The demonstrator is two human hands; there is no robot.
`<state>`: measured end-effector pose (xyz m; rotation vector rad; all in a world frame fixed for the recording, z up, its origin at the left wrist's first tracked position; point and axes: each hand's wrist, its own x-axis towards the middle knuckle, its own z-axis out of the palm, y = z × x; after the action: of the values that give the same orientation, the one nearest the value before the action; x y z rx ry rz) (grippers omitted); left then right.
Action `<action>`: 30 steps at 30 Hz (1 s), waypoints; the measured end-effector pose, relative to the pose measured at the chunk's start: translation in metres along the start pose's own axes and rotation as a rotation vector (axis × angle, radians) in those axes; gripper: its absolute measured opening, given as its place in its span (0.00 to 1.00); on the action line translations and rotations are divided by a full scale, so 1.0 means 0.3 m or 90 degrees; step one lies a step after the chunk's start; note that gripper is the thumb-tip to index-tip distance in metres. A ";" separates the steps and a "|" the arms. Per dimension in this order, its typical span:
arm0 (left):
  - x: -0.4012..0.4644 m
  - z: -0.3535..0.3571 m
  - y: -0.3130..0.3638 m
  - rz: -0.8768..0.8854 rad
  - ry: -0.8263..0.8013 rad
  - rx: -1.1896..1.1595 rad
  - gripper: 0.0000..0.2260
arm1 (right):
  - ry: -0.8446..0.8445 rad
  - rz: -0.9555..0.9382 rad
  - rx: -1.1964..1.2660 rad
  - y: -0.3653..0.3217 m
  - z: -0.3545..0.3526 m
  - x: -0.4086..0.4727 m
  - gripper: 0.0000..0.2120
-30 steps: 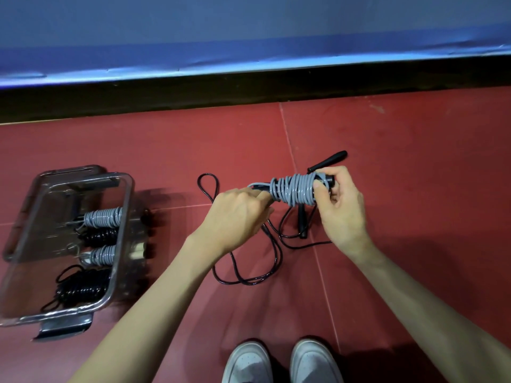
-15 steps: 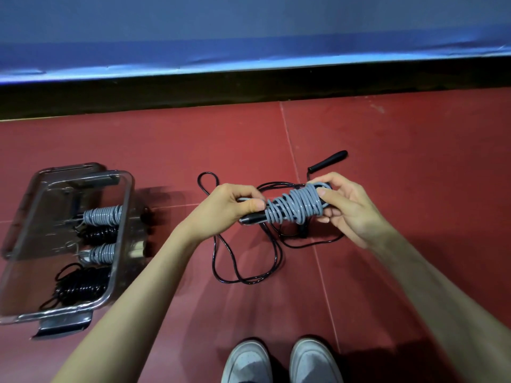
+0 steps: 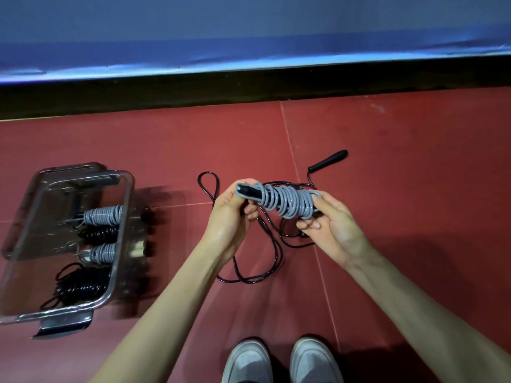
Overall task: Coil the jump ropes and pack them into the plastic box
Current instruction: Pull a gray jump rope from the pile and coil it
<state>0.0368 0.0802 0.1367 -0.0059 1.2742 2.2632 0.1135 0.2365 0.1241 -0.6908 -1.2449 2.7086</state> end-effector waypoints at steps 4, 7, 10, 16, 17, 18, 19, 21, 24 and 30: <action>-0.026 0.022 0.008 0.040 0.008 0.046 0.12 | 0.044 0.074 0.089 0.003 0.029 -0.011 0.10; -0.040 0.018 0.014 0.055 -0.033 0.047 0.13 | 0.086 0.145 0.154 0.005 0.053 -0.012 0.11; -0.041 -0.009 0.011 0.103 0.002 0.216 0.18 | 0.064 0.132 0.111 0.001 0.050 -0.017 0.10; -0.021 -0.046 0.026 0.144 0.083 0.460 0.20 | -0.001 -0.045 -0.160 -0.004 0.030 -0.033 0.04; -0.016 -0.039 0.036 0.146 0.084 0.502 0.20 | -0.001 -0.069 -0.166 -0.001 0.031 -0.035 0.05; -0.010 -0.031 0.046 0.143 0.081 0.534 0.21 | 0.003 -0.088 -0.166 0.002 0.030 -0.035 0.05; -0.007 -0.021 0.057 0.135 0.073 0.555 0.21 | 0.009 -0.104 -0.165 0.005 0.030 -0.033 0.05; -0.013 -0.004 0.075 0.118 0.036 0.553 0.19 | 0.021 -0.142 -0.180 0.005 0.025 -0.027 0.06; -0.055 0.012 0.094 0.126 -0.048 0.478 0.17 | 0.015 -0.191 -0.228 -0.002 0.020 -0.017 0.06; -0.087 0.017 0.106 0.141 0.010 0.466 0.19 | -0.033 -0.239 -0.286 0.001 0.008 -0.005 0.09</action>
<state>0.0461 0.0596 0.1715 0.3956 2.1202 1.8303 0.1137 0.2343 0.1258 -0.3672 -1.8115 2.1770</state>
